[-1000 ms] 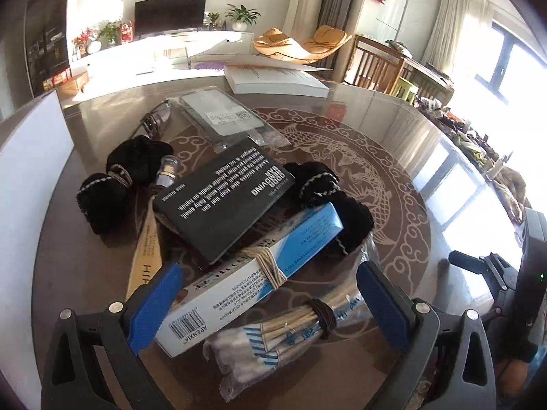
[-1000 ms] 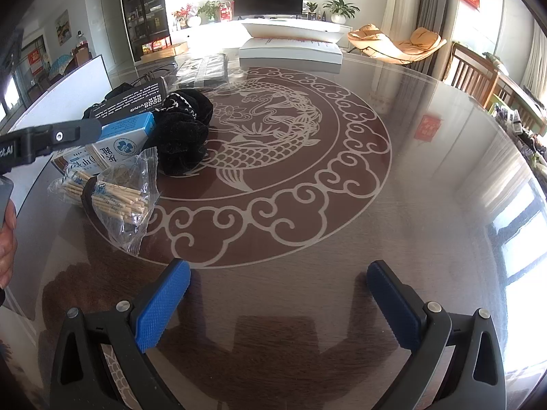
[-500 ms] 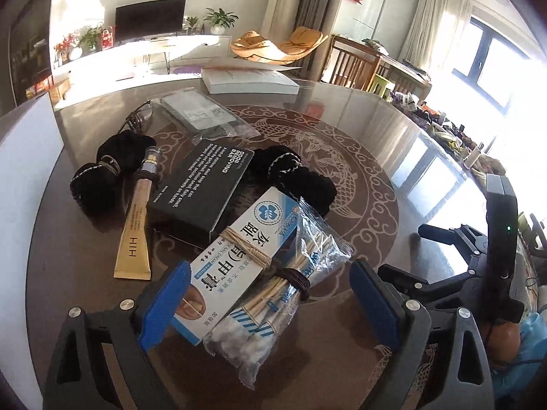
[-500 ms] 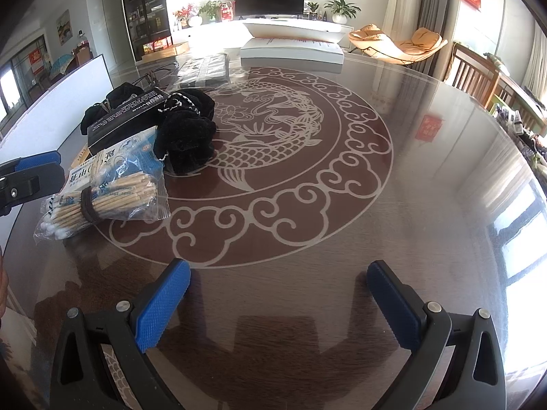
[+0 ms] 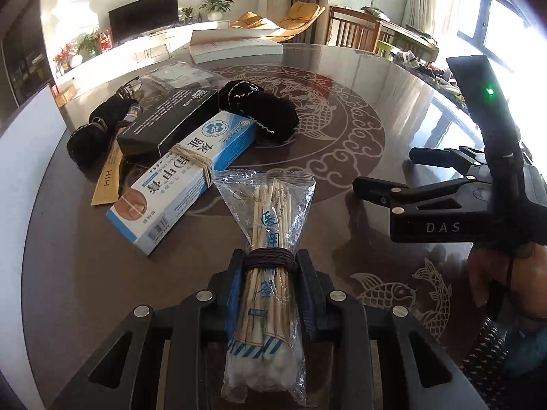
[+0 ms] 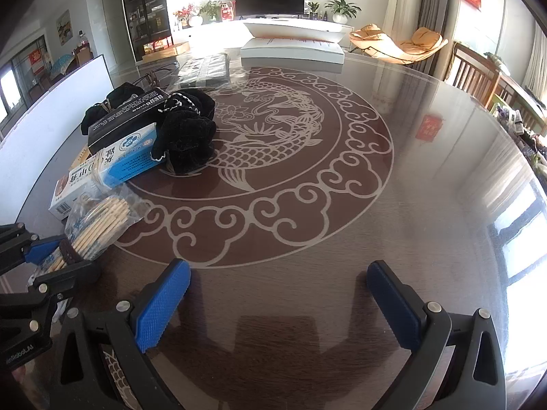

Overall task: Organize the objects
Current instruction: 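Close the left tool on the banded bag of wooden cotton swabs, then lift the swab bag with the left tool while the right tool grasps the blue-white ointment box, then carry the swab bag and ointment box into the white box and release both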

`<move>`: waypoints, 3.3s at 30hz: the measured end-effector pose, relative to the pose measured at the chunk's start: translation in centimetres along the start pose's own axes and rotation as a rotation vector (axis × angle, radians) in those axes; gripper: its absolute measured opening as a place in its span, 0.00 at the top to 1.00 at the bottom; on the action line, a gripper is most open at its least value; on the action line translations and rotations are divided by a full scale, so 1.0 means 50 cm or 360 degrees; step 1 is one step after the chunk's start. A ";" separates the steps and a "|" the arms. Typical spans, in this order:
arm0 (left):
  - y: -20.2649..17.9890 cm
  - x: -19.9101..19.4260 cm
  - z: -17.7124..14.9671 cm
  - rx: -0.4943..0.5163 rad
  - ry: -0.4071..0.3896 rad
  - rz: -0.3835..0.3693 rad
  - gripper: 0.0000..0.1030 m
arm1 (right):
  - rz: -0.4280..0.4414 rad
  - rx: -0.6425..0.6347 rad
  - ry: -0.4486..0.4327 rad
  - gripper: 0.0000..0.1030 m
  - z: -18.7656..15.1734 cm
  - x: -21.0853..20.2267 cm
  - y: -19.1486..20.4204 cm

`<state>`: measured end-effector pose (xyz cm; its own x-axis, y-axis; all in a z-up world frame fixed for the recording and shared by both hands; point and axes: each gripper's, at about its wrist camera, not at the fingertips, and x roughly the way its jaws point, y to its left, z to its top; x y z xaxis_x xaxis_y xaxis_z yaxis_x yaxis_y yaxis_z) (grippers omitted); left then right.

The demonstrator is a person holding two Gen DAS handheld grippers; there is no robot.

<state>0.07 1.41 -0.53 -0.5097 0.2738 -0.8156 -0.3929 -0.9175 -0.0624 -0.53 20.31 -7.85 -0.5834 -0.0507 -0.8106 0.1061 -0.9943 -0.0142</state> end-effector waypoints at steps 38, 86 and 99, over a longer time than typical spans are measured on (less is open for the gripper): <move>0.249 -0.018 -0.049 -0.0542 -0.0039 0.0509 0.05 | 0.0722 -0.1047 0.0024 0.00 0.163 -0.011 0.273; 0.252 -0.249 -0.038 -0.0560 -0.0386 0.0215 0.73 | 0.1126 0.0077 0.0374 0.57 0.153 -0.066 0.259; 0.630 -0.422 -0.077 -0.0888 -0.0330 0.0752 0.73 | 0.1510 -0.0170 0.0207 0.57 0.286 -0.187 0.707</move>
<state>1.40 -34.38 12.47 -0.6826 -0.1862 -0.7067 0.3202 -0.9454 -0.0601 -2.85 -15.74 7.63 -0.1238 -0.8119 -0.5706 0.5641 -0.5306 0.6326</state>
